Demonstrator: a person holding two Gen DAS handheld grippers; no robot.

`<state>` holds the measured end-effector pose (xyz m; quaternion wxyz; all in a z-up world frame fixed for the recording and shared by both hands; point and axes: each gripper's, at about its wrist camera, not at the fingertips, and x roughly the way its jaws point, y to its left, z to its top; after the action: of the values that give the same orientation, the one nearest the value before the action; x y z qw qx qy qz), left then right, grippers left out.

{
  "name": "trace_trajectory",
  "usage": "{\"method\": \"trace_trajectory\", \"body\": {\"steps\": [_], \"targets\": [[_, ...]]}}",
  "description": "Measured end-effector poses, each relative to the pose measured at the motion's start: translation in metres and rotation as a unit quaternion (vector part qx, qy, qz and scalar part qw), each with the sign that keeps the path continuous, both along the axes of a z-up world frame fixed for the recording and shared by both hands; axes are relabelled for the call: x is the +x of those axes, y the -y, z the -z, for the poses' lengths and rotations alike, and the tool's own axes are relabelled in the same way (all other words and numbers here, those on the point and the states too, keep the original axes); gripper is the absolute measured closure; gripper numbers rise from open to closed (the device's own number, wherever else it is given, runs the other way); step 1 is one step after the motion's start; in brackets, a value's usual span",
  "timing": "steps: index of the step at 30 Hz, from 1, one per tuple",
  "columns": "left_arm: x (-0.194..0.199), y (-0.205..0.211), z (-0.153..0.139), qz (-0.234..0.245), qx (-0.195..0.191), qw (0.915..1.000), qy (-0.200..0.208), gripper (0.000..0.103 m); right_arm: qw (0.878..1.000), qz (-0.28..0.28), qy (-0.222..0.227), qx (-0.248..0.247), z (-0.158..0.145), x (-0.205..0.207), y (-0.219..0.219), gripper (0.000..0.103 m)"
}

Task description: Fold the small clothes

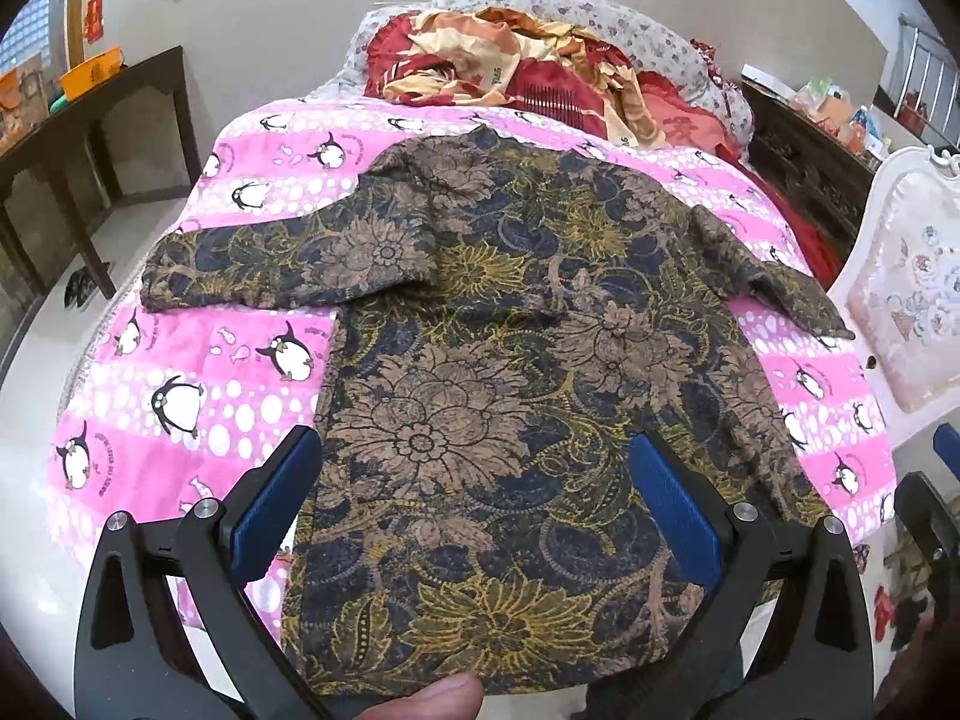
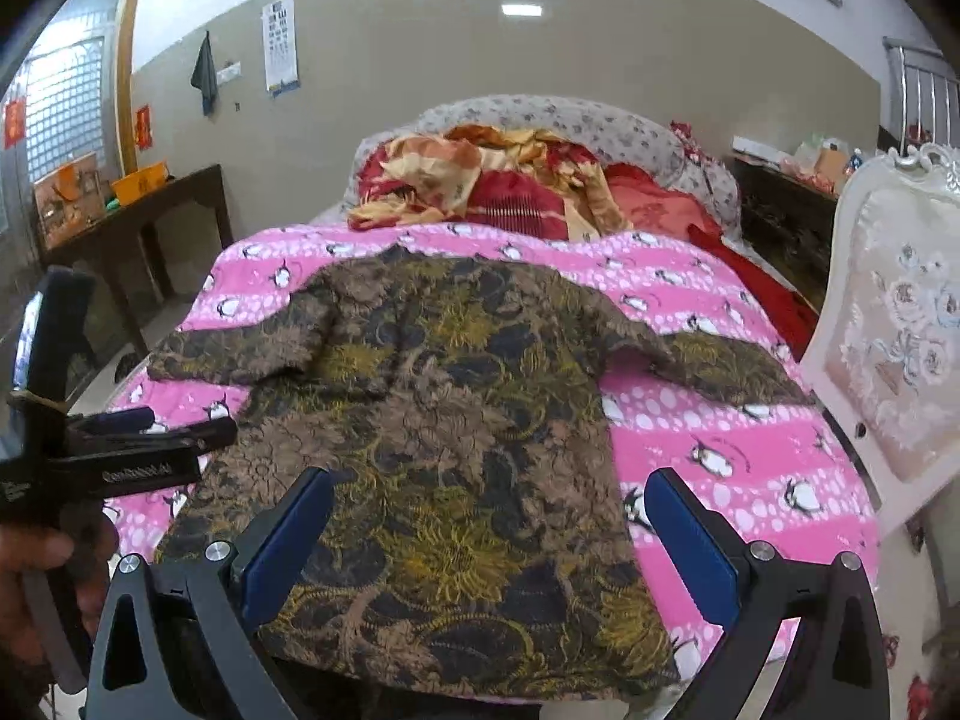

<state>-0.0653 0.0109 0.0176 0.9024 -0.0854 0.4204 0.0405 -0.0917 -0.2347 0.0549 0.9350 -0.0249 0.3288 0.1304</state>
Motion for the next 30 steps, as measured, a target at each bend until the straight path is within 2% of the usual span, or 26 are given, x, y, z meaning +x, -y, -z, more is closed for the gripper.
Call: {"method": "trace_trajectory", "body": {"steps": [6,12,18,22,26,30], "targets": [[-0.005,-0.023,0.004,-0.039,0.005,0.9992,-0.012,0.000,1.000,0.004,0.006,-0.002,0.001,-0.006,0.009,0.000],[-0.005,-0.030,0.005,-0.049,0.010,0.9987,-0.014,0.000,1.000,0.008,-0.005,-0.002,0.003,0.005,0.009,0.000],[0.004,-0.030,0.014,-0.047,0.020,0.9985,-0.021,0.000,1.000,0.014,-0.015,0.004,0.014,0.019,0.006,0.000],[0.018,-0.030,0.026,-0.051,0.008,0.9980,-0.038,0.000,0.999,0.016,-0.027,0.008,0.022,0.028,0.005,0.000],[0.033,-0.022,0.034,-0.037,0.010,0.9981,-0.048,0.000,0.999,0.015,-0.026,-0.011,0.027,0.032,0.002,0.000],[0.040,-0.014,0.043,-0.028,0.013,0.9978,-0.059,0.000,1.000,0.016,-0.026,-0.006,0.036,0.034,0.005,0.000]]}}
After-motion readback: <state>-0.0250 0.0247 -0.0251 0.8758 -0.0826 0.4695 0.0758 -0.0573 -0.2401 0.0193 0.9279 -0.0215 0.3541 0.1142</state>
